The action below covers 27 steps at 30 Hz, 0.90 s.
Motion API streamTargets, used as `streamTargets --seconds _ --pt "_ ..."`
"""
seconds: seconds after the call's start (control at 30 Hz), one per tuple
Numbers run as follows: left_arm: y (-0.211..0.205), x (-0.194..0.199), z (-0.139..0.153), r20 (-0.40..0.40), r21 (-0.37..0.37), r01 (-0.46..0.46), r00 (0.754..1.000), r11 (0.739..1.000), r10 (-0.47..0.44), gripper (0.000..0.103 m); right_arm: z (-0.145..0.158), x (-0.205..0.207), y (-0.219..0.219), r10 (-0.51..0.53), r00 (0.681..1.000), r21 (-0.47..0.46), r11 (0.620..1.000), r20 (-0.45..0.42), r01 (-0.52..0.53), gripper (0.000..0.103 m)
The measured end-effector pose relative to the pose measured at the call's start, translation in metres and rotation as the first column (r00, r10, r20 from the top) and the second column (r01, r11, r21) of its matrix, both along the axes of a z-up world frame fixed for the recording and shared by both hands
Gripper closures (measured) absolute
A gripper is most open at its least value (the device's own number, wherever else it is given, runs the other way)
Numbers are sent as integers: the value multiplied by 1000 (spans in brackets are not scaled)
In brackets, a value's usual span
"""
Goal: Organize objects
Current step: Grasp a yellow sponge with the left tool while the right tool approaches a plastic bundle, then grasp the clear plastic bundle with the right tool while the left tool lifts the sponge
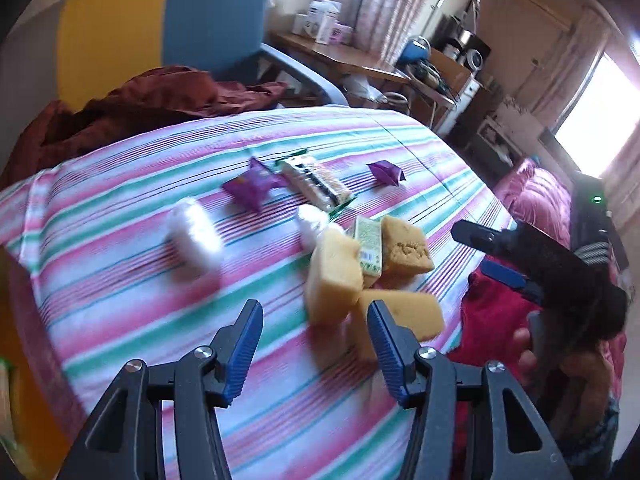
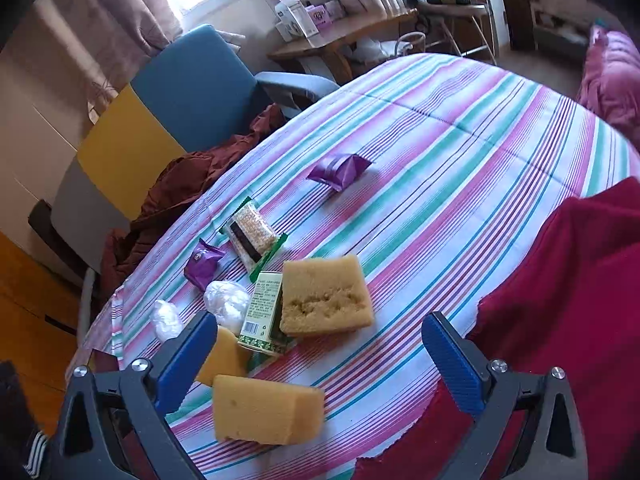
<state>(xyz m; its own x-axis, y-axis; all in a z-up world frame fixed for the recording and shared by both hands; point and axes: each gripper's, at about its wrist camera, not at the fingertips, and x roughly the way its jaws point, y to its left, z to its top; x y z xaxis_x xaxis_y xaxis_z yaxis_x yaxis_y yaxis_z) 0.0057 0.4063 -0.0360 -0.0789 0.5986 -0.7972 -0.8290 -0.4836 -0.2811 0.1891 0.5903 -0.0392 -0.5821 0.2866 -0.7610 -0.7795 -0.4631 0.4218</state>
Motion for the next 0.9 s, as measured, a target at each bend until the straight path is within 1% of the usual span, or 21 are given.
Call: streamTargets --seconds 0.07,0.2,0.3,0.33,0.37,0.4,0.5,0.57,0.63,0.7,0.8,0.9 --pt "15 -2 -4 21 -4 23 1000 1000 -23 48 -1 -1 0 8 1000 -11 1000 -6 -8 0" --pt "47 -1 -15 6 -34 60 998 998 -60 48 -3 -5 1 25 1000 -16 1000 -12 -26 0" --pt "66 -3 -30 21 -62 85 996 994 -84 50 -3 -6 1 31 999 -17 999 -16 -31 0" --pt "70 -4 -36 23 -71 94 995 993 -92 53 -3 -6 1 31 999 -17 999 -15 -31 0" --pt "74 -5 -41 19 -83 97 995 992 -96 63 -3 -6 1 33 999 -17 999 -14 -33 0" --pt "75 -6 -47 10 -99 88 996 991 -87 68 -3 -6 1 35 999 -17 999 -15 -36 0" --pt "55 -15 -48 60 -35 49 997 998 -47 70 -3 -8 0 49 999 -12 999 -20 -49 0" --pt "40 -19 -45 57 -19 10 998 1000 -9 70 -2 -11 -2 66 998 -5 998 -17 -66 0" --pt "23 -23 -44 79 -15 -21 997 1000 22 70 -1 -16 -7 96 995 8 995 -8 -96 0" --pt "2 -25 -42 75 -23 -58 995 998 59 70 2 -25 -16 157 988 31 987 12 -157 0" --pt "-20 -26 -39 64 -21 -79 995 997 80 70 6 -46 -33 269 962 65 960 46 -272 0" --pt "-36 -23 -36 50 -22 -90 995 996 91 70 14 -78 -49 385 914 138 906 130 -401 0"
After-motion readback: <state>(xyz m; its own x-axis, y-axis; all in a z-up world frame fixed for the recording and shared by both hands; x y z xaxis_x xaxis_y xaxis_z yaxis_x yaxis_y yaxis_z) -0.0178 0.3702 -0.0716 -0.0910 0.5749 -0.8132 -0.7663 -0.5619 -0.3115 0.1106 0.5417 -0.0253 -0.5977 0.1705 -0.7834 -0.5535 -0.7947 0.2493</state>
